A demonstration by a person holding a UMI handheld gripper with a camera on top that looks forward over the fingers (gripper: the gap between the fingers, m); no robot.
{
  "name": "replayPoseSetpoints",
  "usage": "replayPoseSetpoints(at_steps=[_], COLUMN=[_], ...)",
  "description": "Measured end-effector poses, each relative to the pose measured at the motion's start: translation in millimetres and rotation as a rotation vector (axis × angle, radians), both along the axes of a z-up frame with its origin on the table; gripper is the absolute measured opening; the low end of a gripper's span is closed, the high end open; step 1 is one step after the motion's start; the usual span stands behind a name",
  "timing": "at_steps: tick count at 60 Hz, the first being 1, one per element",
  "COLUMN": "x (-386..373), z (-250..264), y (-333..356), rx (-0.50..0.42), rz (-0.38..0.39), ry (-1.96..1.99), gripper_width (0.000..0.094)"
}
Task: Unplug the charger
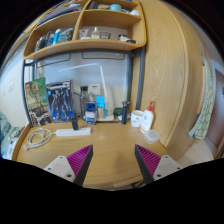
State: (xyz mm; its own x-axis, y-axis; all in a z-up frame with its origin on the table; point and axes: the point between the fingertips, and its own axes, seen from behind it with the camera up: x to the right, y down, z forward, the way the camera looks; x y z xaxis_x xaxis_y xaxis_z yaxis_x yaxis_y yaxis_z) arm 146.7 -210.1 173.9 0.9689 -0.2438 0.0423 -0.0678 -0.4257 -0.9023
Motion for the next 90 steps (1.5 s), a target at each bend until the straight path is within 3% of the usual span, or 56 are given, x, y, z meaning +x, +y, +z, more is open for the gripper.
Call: replayPoseSetpoints(at_steps=[12, 25, 38, 47, 48, 53, 54, 56, 58, 59, 63, 64, 65, 68, 73, 77, 82, 90], x=[-52, -120, -140, -153, -155, -158, -157, -152, -153, -153, -153, -153, -154, -155, -141, -118, -91, -28], z=[-48, -98, -113, -127, -130, -139, -140, -140, -139, -139, -139, -139, -139, -108, 5, 76, 98, 27], y=[21, 128, 256, 316, 320, 336, 338, 342, 343, 343, 342, 342, 343, 348, 358, 354, 342, 302], rx=[-0.067, -0.075, -0.015, 0.007, 0.003, 0.001, -0.001, 0.001, -0.002, -0.009, -0.040, -0.052, -0.066, -0.034, 0.130, 0.201, 0.148, -0.138], rz=[0.100, 0.233, 0.278, 0.282, 0.287, 0.283, 0.276, 0.263, 0.268, 0.267, 0.270, 0.272, 0.277, 0.297, 0.310, 0.322, 0.332, 0.311], ry=[0.021, 0.050, 0.031, 0.039, 0.039, 0.041, 0.040, 0.029, 0.039, 0.044, 0.062, 0.069, 0.074, 0.108, 0.105, 0.064, 0.077, 0.076], gripper_width=[0.0853, 0.0866, 0.0842, 0.0680, 0.0589, 0.0358, 0.0347, 0.0216, 0.0256, 0.0187, 0.0141, 0.0183, 0.0113, 0.0100, 0.0101, 0.0099, 0.0099, 0.0098])
